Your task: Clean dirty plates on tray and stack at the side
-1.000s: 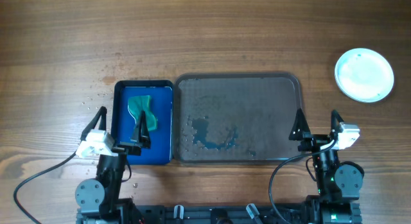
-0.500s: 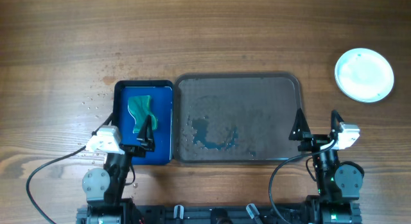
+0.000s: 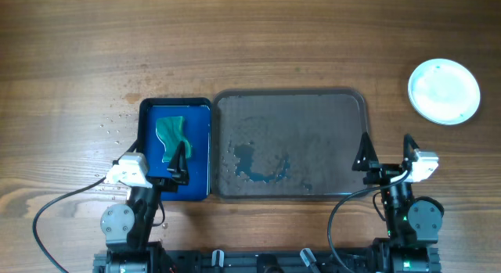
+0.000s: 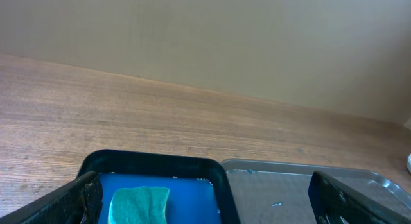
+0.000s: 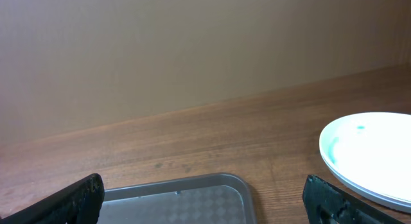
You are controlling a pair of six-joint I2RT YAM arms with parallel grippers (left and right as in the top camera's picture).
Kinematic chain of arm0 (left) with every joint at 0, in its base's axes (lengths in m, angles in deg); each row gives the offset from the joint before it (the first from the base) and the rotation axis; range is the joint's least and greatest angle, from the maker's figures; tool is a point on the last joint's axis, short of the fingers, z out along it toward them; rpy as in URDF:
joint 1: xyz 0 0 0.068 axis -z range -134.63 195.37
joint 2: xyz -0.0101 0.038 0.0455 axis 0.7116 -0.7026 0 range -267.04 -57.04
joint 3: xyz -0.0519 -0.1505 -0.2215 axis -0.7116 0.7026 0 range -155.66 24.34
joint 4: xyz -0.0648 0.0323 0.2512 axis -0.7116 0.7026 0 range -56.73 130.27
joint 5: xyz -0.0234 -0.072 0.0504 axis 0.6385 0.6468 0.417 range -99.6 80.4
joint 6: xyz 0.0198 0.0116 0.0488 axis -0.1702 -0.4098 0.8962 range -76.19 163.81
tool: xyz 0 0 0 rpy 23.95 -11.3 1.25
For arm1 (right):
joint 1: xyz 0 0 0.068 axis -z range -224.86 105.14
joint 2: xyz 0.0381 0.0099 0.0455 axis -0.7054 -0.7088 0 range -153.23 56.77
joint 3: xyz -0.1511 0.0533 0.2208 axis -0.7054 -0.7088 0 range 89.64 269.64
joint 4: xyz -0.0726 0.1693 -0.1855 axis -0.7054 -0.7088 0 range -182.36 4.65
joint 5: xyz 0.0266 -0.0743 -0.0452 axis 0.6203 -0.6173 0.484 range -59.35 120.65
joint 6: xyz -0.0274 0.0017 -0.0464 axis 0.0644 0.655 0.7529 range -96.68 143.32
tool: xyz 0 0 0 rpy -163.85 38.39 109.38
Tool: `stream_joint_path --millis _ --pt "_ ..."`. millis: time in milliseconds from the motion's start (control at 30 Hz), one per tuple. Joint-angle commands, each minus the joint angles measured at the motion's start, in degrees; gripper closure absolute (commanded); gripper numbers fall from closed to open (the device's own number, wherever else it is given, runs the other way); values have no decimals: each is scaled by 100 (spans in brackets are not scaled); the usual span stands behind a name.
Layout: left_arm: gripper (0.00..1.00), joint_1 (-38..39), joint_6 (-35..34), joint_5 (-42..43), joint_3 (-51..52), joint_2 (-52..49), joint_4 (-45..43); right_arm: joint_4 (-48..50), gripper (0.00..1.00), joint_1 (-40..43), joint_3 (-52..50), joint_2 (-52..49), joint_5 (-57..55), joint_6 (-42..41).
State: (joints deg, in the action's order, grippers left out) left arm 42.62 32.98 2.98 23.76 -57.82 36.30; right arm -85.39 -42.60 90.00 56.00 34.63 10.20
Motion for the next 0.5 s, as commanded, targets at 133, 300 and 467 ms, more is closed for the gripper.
stream_joint_path --millis 133,300,467 --pt "0 -26 -13 90 22 50 22 13 0 -33 -9 35 -59 98" --pt "0 -26 -13 90 22 50 22 13 0 -33 -9 35 -59 98" --pt "0 -26 -13 90 22 50 22 13 0 -33 -9 35 -59 94"
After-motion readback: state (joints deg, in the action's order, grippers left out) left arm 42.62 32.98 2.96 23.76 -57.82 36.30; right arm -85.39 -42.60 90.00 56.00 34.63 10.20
